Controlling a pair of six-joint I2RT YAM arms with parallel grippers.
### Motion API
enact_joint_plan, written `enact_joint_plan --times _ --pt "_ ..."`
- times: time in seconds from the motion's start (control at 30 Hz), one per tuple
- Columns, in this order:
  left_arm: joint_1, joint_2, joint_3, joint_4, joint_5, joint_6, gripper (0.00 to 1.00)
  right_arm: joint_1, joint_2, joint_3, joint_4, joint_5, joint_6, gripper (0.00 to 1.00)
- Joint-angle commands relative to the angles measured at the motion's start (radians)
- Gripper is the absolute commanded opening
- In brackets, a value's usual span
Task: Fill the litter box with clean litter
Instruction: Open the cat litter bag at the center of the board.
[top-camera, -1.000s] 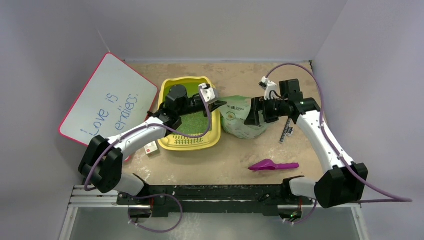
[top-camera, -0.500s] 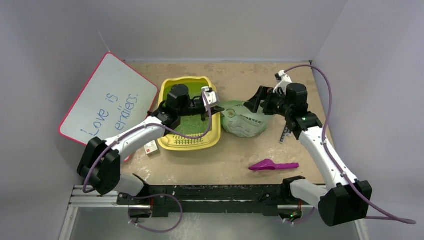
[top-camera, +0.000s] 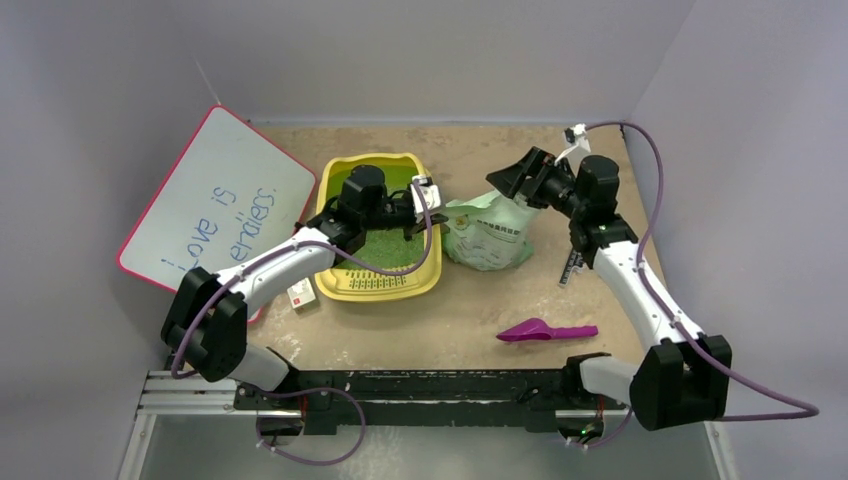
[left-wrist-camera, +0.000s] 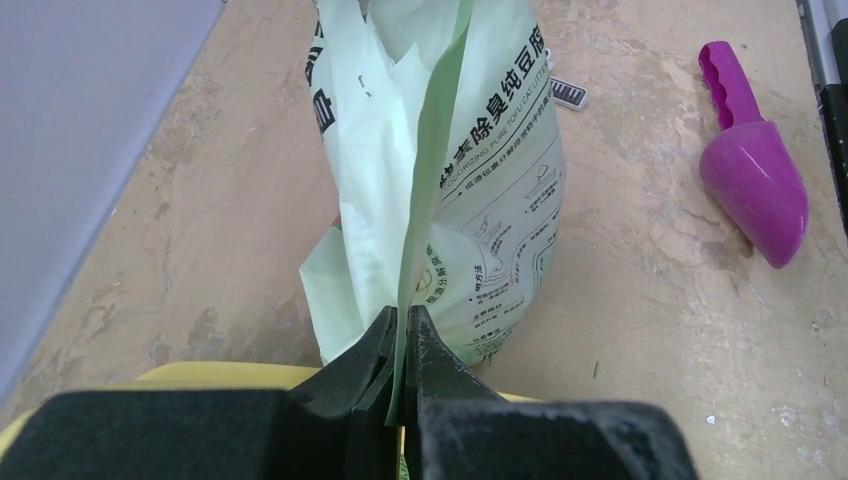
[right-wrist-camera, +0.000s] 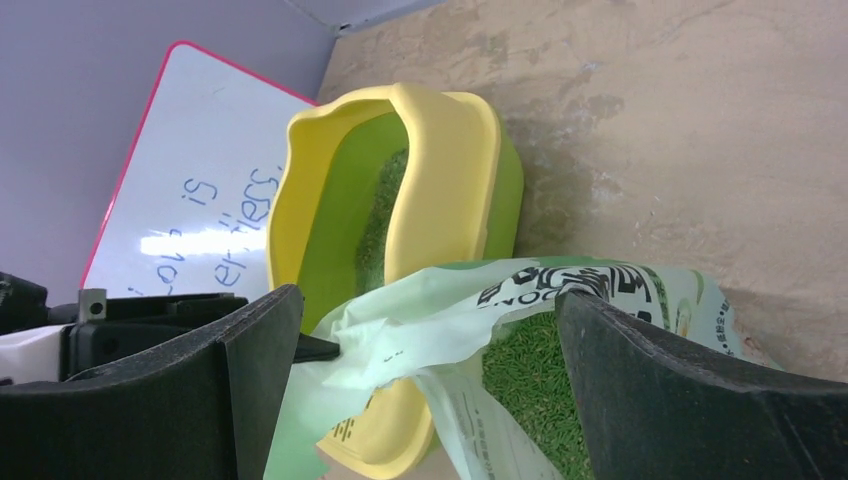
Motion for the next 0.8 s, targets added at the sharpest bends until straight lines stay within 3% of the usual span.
enact_joint_plan --times 0.0,0.17,0.27,0.47,0.7,0.77 --pt "-0.014 -0.001 0.001 -0.021 0.002 0.009 0.00 -0.042 -0.071 0.093 0.069 0.016 -0.032 0.97" --pt "-0.013 0.001 0.001 0.066 -0.069 -0.062 0.00 -0.049 -0.001 0.414 -0.539 0.052 -0.253 0.95" --pt "-0.013 0.000 -0.002 0.122 -0.091 -0.088 0.00 -0.049 -0.033 0.448 -0.770 0.149 -0.303 0.93" --pt "-0.013 0.008 0.009 0.124 -0.060 -0.097 0.00 -0.049 -0.252 0.360 -0.955 0.410 -0.214 0.94" --pt "-0.012 0.004 0.054 0.047 -0.058 -0.091 0.27 -0.049 -0.348 0.260 -1.117 0.280 -0.143 0.91" --pt "-0.013 -0.003 0.060 0.042 -0.062 -0.094 0.31 -0.050 -0.343 0.229 -1.142 0.261 -0.155 0.90"
